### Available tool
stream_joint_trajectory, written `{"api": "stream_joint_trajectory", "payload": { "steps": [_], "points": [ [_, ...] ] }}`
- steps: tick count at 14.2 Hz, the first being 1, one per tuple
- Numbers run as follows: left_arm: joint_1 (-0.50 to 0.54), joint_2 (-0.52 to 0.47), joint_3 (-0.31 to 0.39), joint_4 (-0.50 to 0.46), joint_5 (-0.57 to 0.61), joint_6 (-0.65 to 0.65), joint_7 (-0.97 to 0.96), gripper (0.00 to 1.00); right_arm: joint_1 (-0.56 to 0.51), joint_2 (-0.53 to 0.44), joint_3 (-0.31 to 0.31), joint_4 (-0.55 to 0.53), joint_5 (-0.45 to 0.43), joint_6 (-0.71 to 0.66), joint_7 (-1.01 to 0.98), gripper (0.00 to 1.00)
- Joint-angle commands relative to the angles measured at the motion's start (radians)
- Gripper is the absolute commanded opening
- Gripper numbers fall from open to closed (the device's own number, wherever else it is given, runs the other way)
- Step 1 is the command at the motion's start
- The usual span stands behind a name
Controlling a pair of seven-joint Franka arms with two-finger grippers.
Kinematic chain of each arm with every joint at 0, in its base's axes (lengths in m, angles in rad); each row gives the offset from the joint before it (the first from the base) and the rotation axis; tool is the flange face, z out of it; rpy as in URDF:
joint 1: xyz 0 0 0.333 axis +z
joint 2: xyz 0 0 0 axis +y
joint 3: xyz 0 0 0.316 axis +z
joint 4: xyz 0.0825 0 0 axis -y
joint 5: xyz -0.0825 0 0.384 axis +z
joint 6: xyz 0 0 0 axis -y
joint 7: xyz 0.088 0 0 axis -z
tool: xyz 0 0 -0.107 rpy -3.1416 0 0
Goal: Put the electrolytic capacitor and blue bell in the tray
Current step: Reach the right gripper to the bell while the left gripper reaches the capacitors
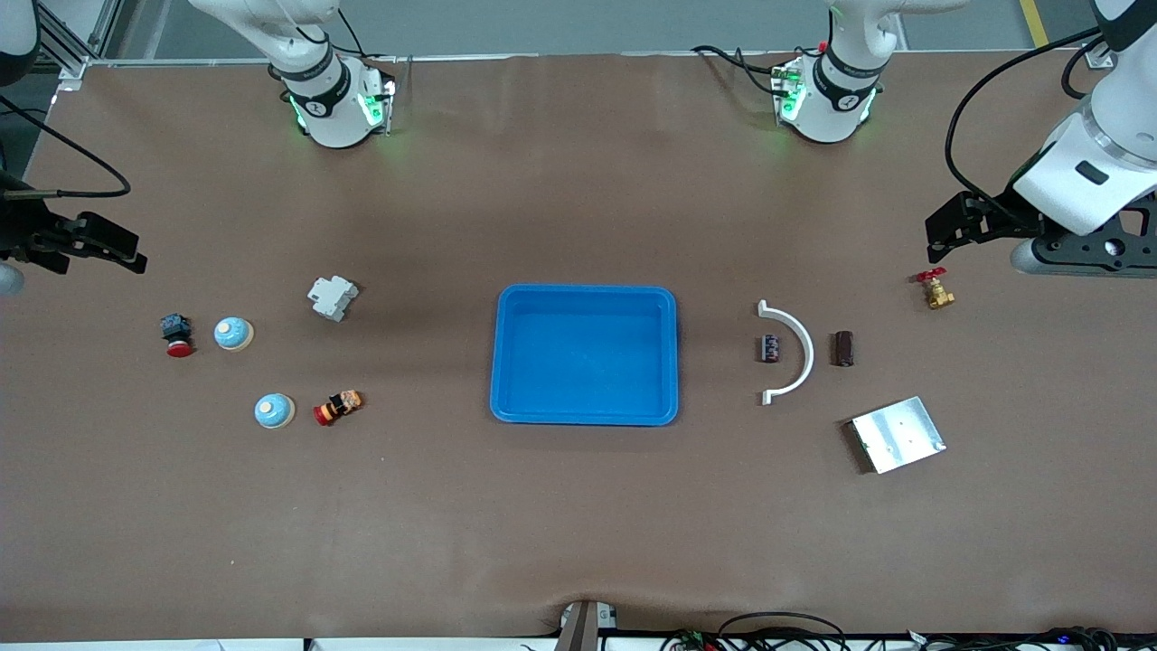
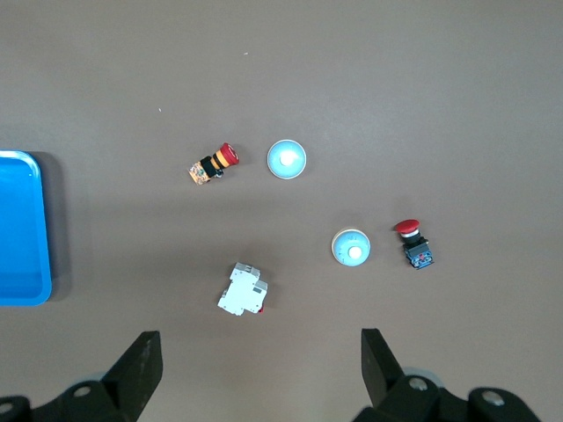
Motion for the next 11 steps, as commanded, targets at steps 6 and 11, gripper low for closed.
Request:
{"api": "stream_joint_trajectory", "payload": {
  "steps": [6,11],
  "points": [
    [-0.006,0.002,-0.005,0.011,0.012,0.004,-0.007,1.0,-0.002,-0.011,-0.002,-0.008,0.015,-0.004,-0.011,1.0],
    [-0.005,-0.001,-0.025,0.01,0.014,0.004,-0.001,1.0,-0.005,-0.008,-0.002,-0.009,0.015,0.008,-0.008,1.0]
  ]
}}
